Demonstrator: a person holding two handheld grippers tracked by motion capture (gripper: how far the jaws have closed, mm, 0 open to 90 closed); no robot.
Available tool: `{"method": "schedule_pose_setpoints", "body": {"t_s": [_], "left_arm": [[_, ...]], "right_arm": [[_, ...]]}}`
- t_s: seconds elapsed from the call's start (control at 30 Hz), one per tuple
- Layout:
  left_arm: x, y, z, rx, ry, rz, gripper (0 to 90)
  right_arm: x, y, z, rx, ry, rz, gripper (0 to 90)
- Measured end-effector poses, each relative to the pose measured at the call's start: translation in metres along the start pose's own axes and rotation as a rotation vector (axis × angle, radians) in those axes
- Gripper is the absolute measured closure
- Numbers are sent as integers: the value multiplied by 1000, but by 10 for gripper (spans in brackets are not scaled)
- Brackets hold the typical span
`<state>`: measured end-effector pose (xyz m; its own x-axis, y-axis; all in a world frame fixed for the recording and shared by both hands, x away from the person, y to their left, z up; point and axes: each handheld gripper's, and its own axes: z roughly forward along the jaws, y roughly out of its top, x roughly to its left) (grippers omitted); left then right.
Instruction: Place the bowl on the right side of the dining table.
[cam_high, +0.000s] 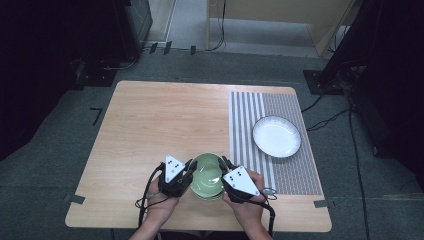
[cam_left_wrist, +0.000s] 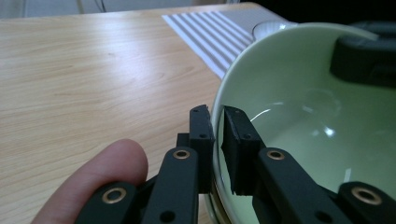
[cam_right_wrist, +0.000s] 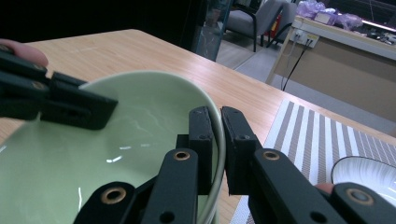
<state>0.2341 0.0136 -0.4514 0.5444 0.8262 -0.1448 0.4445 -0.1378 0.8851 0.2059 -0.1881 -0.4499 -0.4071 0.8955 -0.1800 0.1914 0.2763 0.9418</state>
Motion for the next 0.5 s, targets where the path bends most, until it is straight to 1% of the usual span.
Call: {"method": "schedule_pose_setpoints", "body": {"t_s": [0.07,0.1,0.2,0.3,0.33,0.43,0.5], "left_arm": [[0,1,-1,-2,-1,5,837],[-1,1,-2,-14,2,21,840],[-2,1,-4,-29,4,26,846],[-4,2,-6,-47,15,47,845],[-4,2,-6,-47,15,47,845],[-6,2,-8,-63,27,64,845],[-8,1,-8,-77,38,71,845]], "right_arm": [[-2,0,0,-3,8,16,841],[-2,0,0,0,10,23,839],[-4,0,0,1,16,34,836],[-7,1,0,6,33,57,836],[-7,1,0,6,33,57,836],[-9,4,-1,22,49,104,821],[-11,4,-1,34,63,150,776]]}}
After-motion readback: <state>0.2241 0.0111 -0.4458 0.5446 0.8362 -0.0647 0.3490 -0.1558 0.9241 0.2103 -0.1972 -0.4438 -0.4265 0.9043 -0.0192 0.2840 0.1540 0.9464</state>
